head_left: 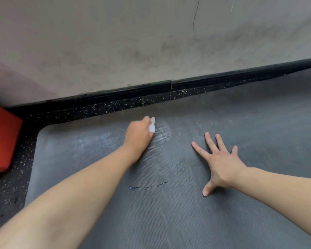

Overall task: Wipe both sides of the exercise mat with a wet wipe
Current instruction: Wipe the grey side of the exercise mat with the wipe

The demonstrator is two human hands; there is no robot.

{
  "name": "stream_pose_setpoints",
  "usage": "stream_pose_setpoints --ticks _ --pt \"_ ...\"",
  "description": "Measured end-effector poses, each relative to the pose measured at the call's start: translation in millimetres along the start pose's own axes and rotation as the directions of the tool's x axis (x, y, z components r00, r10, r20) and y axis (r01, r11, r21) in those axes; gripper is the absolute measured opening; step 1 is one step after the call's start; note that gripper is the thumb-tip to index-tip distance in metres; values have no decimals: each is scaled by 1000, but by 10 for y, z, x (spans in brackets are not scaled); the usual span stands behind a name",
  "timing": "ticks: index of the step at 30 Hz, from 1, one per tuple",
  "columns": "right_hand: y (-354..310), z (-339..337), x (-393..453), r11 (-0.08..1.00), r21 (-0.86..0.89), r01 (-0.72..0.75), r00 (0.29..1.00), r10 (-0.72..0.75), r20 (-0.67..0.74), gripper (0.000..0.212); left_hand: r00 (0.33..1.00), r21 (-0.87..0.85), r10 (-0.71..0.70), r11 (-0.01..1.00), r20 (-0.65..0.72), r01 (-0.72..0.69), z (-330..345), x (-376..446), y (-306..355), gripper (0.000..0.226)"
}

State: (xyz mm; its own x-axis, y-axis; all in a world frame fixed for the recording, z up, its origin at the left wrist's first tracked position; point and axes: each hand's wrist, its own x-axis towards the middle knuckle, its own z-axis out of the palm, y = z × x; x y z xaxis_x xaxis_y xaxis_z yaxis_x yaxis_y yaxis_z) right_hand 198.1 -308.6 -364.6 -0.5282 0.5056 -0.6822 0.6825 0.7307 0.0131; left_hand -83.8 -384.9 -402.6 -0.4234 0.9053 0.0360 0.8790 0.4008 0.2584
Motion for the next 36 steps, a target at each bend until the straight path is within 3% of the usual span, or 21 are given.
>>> stream_pose_setpoints --ticks 2,3,5,6,8,10,12,14,15,17,19,20,21,23,25,27,28,30,32,34,36 --pt "-4 -12 1 1000 8 -4 1000 4 3 169 957 -46 260 966 127 -256 113 -357 221 13" --pt "-8 -14 -1 1000 10 -6 1000 6 4 169 873 -53 439 897 212 -438 143 -514 285 16" --pt "-17 -20 -13 1000 16 -10 1000 10 12 169 781 -37 560 818 276 -574 84 -526 184 22" --pt "-19 -27 -18 1000 22 -12 1000 11 15 170 822 22 510 846 255 -532 59 -419 84 20" --pt "-25 -40 -35 999 38 -8 1000 7 25 170 977 96 196 974 86 -204 -15 -264 -69 10" --pt "-19 -36 -40 999 49 -6 1000 5 25 170 999 -2 -33 999 -12 33 17 -368 -7 11" --pt "-13 -33 -32 999 50 -2 1000 1 25 170 982 -86 168 983 84 -161 122 -654 271 8" --pt "-5 -31 -26 999 50 2 1000 -3 22 170 817 -124 532 847 223 -517 168 -937 455 13" --pt "-3 -27 -27 999 52 4 1000 -5 23 170 759 -115 601 797 249 -593 157 -948 428 17" --pt "-1 -23 -24 999 49 4 1000 -5 19 170 845 -20 498 863 197 -504 148 -798 259 18" --pt "3 -17 -17 999 39 4 1000 -4 18 170 989 15 135 991 61 -136 108 -663 110 13" --pt "8 -11 -14 999 34 2 1000 -3 16 170 999 -15 -19 1000 29 20 115 -681 107 9" --pt "13 -7 -12 999 32 1 1000 -2 14 170 999 -51 -53 997 13 54 145 -753 176 8" --pt "12 -1 -11 1000 28 6 1000 -6 12 170 990 -107 128 987 65 -120 214 -1018 436 12" --pt "10 -11 -16 1000 29 10 1000 -10 7 169 889 -130 433 900 151 -416 220 -1305 619 18" --pt "9 -17 -41 999 33 16 1000 -16 4 167 830 -23 525 847 188 -531 155 -1301 559 18" --pt "12 4 -62 999 34 24 1000 -24 -7 164 877 37 450 886 167 -461 133 -1245 491 19" --pt "12 76 -145 996 31 85 995 -83 -48 155 994 61 108 992 28 -109 67 -1153 375 18" --pt "-10 198 -317 981 -19 194 977 -195 -89 152 998 14 -48 999 -45 48 106 -1263 433 11" --pt "-45 398 -527 962 -82 261 958 -269 -99 157 985 -21 165 986 55 -164 220 -1584 679 11" --pt "-81 610 -709 956 -101 277 957 -284 -63 162 845 -17 489 867 216 -498 253 -1927 839 8"
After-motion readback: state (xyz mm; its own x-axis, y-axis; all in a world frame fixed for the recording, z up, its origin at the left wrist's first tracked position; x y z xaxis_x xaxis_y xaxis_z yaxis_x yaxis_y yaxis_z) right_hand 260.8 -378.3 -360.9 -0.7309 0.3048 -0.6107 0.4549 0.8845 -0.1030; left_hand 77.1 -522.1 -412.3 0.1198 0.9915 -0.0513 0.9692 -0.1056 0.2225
